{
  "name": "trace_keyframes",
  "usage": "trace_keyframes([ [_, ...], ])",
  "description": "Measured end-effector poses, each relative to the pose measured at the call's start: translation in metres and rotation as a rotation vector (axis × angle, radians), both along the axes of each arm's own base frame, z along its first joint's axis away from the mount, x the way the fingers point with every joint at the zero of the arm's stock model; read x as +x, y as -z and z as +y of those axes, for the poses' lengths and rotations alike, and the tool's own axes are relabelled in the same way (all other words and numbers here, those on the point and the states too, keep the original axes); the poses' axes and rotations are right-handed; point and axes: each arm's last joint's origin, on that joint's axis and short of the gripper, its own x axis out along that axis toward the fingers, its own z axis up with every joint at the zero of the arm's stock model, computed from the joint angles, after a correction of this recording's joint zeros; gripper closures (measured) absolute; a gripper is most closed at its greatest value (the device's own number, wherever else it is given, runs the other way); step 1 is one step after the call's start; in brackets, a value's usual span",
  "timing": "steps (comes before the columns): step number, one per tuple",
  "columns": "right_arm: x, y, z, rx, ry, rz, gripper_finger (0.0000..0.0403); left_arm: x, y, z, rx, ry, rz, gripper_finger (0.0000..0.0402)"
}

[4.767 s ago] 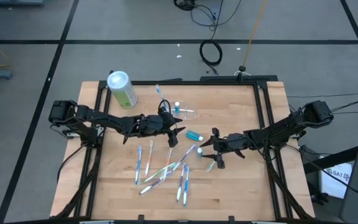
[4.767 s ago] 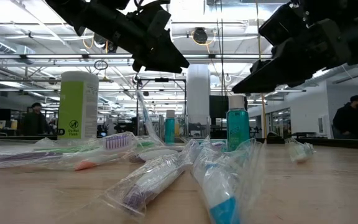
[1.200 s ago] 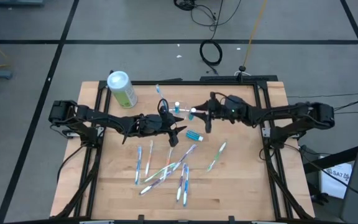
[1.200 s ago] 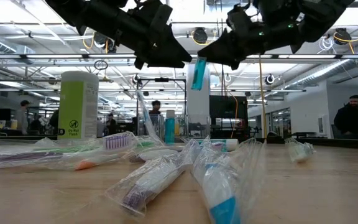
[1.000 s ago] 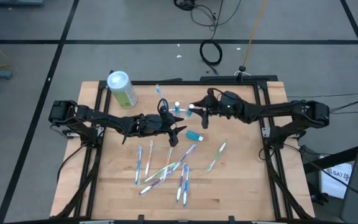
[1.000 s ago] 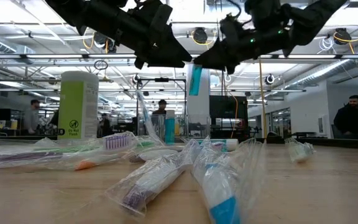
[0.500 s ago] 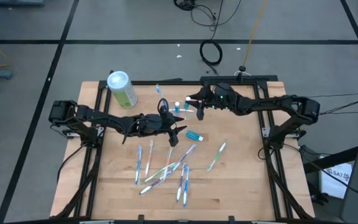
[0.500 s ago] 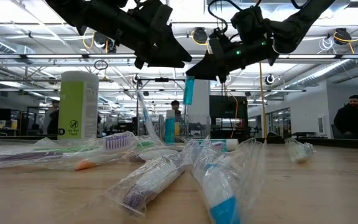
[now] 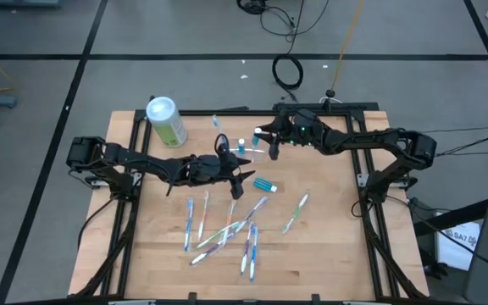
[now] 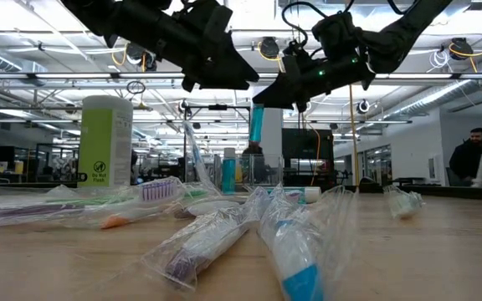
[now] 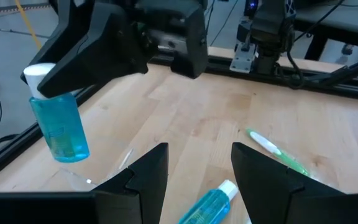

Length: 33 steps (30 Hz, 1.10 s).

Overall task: Pick & Place toothbrushing station
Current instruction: Put the bottom blue mouthwash into the transparent organizer

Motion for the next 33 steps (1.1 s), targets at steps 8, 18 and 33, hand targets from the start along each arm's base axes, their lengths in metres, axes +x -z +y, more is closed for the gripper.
trace_keyframes([
  [8,0.020,0.007,-0.013,0.034,-0.027,0.014,0.0316,0.001,-0.002,0.001,0.003,-0.003,-0.025,0.0218],
  [18,0.023,0.020,-0.022,0.057,-0.006,0.031,0.0316,0.000,-0.001,0.001,0.002,-0.003,-0.011,0.0218],
  [33,0.027,0.039,-0.023,0.106,-0.025,0.069,0.0316,0.000,0.000,0.002,0.004,-0.003,-0.004,0.0218],
])
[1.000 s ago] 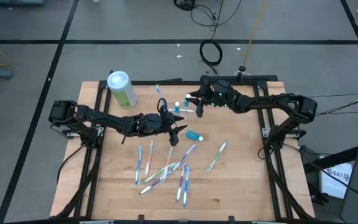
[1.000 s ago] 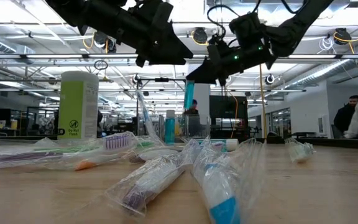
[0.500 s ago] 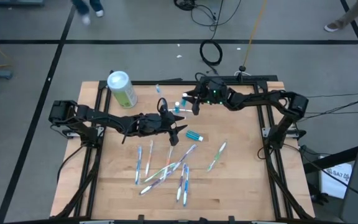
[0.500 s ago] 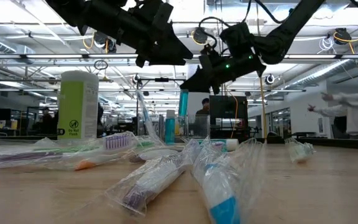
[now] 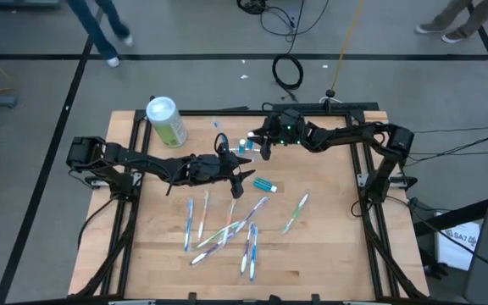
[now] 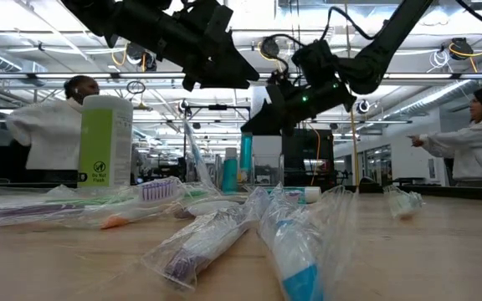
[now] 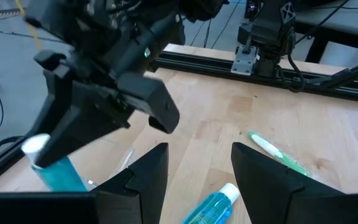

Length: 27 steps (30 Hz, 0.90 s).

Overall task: Pick & Place toothbrushing station
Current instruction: Put the bottom blue mouthwash into the transparent organizer

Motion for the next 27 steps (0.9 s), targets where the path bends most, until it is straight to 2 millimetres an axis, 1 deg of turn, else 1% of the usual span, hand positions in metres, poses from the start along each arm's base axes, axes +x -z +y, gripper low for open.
trace_keyframes([
  [27,-0.0002,0.0008,0.0001,-0.019,-0.008,0.014,0.0315,0.0000,0.0000,0.0000,0.000,0.000,0.000,0.0218],
])
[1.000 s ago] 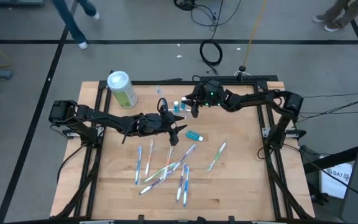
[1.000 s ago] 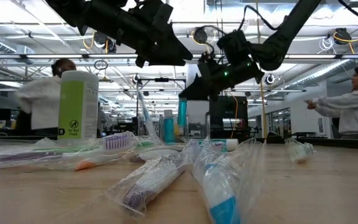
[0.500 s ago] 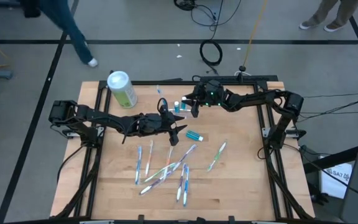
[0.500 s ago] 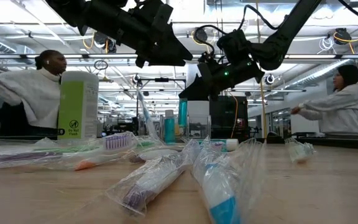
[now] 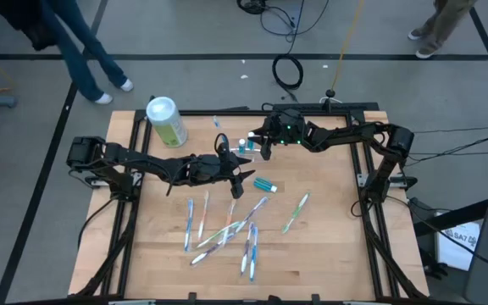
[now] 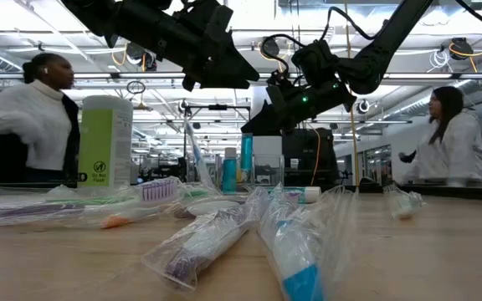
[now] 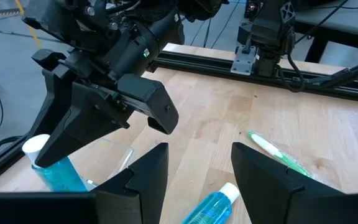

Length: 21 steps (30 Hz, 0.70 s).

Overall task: Pick & Place toothbrushing station
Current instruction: Put the bottom blue mouthwash into the transparent organizer

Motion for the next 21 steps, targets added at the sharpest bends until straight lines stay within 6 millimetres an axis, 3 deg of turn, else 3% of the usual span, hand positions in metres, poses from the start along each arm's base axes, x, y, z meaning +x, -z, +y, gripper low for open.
trace_keyframes([
  [12,0.007,0.025,-0.004,0.030,0.006,0.015,0.0313,0.000,0.000,0.000,0.000,0.000,0.001,0.0218],
  [21,0.007,0.024,-0.004,0.028,0.005,0.015,0.0312,0.000,0.000,0.000,0.001,0.001,0.003,0.0218],
])
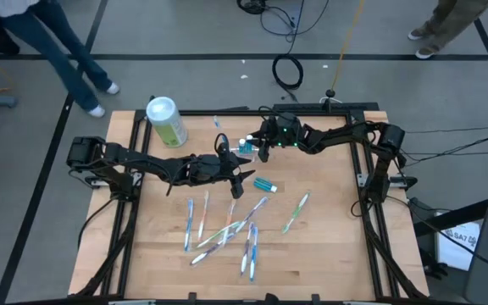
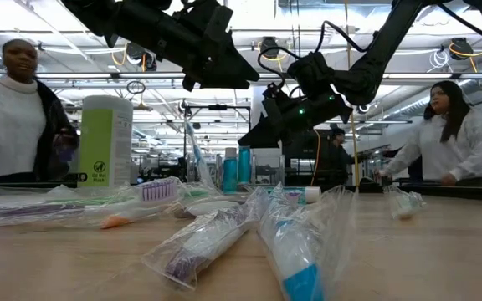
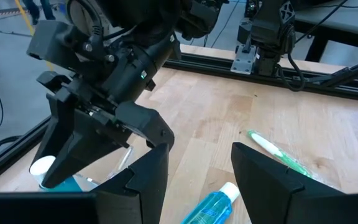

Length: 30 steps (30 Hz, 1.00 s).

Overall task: Pick & Place toothbrushing station
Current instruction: Put the bottom blue mouthwash into the transparent organizer, then put the right green toothbrush into the transparent organizer

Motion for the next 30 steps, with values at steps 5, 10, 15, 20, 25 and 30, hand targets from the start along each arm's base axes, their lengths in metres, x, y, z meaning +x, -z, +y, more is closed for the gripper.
trace_keyframes([
  [5,-0.0007,0.0027,0.0008,-0.006,-0.008,0.030,0.0310,0.0000,0.0000,0.0000,0.000,0.000,0.000,0.0218],
  [10,-0.0008,0.0028,0.0007,-0.004,-0.007,0.031,0.0287,0.0000,0.0000,0.0000,0.000,0.000,0.000,0.0218],
  [15,-0.0005,0.0020,0.0006,-0.008,-0.009,0.024,0.0274,0.0000,0.0000,0.0000,-0.001,0.000,0.000,0.0218],
  [20,0.0000,0.0010,0.0011,-0.003,-0.029,0.010,0.0280,0.0000,0.0000,0.0000,-0.001,0.000,0.000,0.0218],
  [25,0.0001,0.0006,0.0010,-0.006,-0.030,0.006,0.0285,-0.0001,0.0003,0.0000,-0.001,0.000,0.003,0.0218],
  [30,0.0012,-0.0023,0.0011,-0.015,-0.031,-0.023,0.0285,-0.0001,0.0004,0.0000,-0.002,-0.001,0.004,0.0218],
])
